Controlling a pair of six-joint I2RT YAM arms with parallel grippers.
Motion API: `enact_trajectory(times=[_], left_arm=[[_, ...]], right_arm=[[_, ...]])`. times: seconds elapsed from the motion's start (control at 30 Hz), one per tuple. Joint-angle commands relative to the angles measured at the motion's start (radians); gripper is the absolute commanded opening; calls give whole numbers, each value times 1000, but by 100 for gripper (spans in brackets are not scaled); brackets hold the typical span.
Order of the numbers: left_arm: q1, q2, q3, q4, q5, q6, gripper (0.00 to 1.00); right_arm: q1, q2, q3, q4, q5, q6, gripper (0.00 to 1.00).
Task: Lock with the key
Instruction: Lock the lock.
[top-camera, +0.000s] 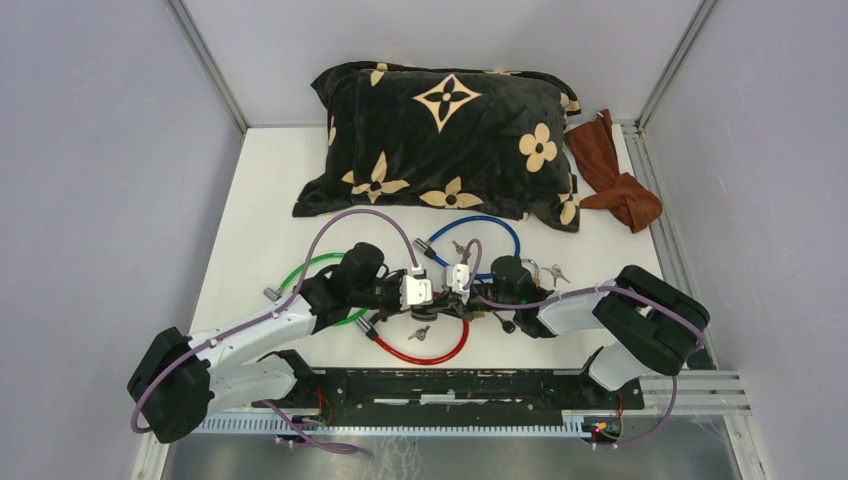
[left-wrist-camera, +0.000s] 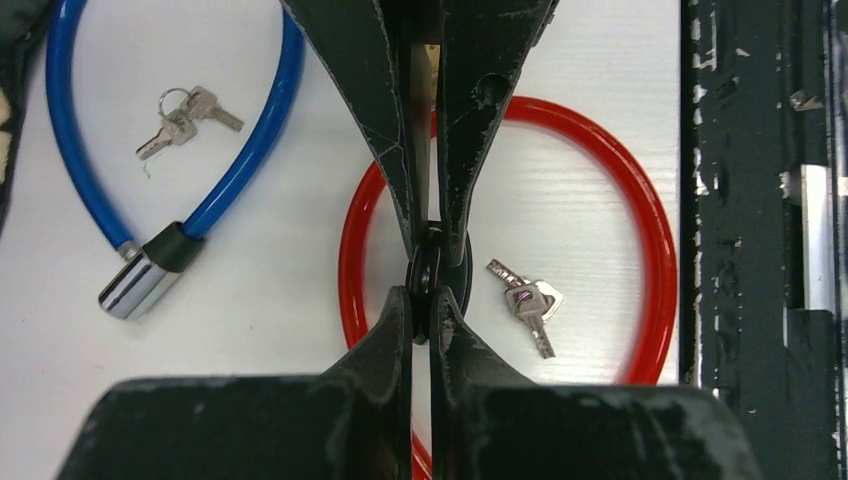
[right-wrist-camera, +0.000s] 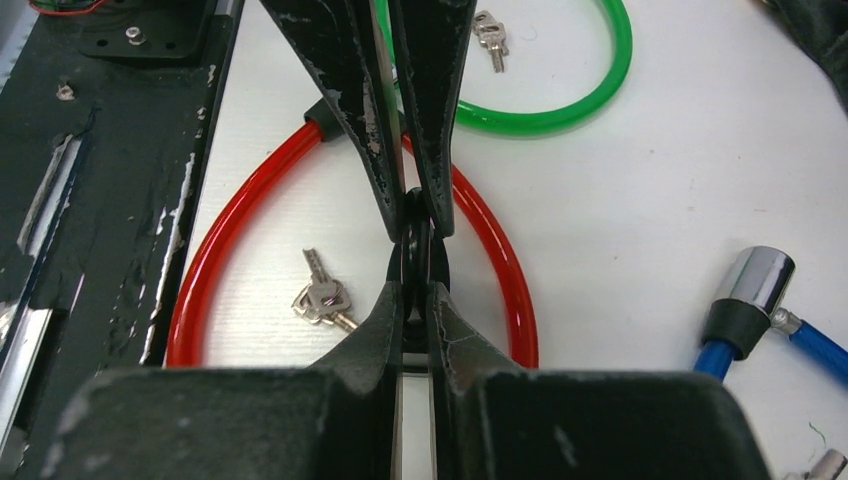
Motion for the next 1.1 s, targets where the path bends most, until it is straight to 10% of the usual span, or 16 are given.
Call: enact_trajectory(times=[0.0, 0.47, 1.07], left_arm=[[-57, 33, 7, -59, 67, -84, 2], [-119, 119, -142, 389, 147, -368, 2], [-116, 256, -313, 682, 113, -224, 2]], right_arm=[[12, -85, -45, -61, 71, -36, 3], [12, -252, -194, -96, 187, -20, 2], [9, -269, -230, -151, 202, -29, 2]])
